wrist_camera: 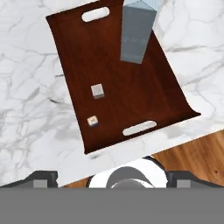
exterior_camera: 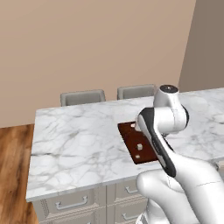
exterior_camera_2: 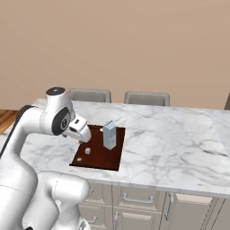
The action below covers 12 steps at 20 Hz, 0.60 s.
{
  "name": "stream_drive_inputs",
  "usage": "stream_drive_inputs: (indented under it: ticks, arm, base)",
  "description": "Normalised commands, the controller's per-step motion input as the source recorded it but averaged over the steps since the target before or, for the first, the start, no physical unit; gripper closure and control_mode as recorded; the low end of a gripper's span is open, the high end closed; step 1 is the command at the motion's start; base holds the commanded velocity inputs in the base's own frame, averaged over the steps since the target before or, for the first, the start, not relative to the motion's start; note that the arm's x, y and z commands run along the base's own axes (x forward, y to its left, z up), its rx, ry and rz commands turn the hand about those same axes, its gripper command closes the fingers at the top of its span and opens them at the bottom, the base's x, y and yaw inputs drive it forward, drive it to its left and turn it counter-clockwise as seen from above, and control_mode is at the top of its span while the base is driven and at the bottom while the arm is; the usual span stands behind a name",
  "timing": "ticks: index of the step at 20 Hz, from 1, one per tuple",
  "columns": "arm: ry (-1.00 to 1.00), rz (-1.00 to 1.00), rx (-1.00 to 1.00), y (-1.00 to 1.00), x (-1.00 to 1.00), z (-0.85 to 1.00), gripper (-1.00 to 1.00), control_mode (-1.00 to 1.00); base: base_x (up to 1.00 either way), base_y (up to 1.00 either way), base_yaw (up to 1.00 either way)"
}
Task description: Take out the milk from the fridge and place it on the tray on the counter. Then take the sugar cube near the tray and place it in the tray.
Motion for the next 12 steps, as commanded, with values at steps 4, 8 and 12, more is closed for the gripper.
stream_drive_inputs:
  ticks: [4, 8, 12]
  arm:
    - [0.00, 0.00, 0.00, 0.00, -0.99, 1.00, -1.00, -1.00]
    - [0.00, 0.00, 0.00, 0.00, -0.95, 1.00, -1.00, -1.00]
    - [0.02, 0.00, 0.00, 0.00, -0.83, 1.00, -1.00, -1.00]
  base:
    - [0.00, 0.00, 0.00]
    - [0.00, 0.00, 0.00]
    - [0.00, 0.00, 0.00]
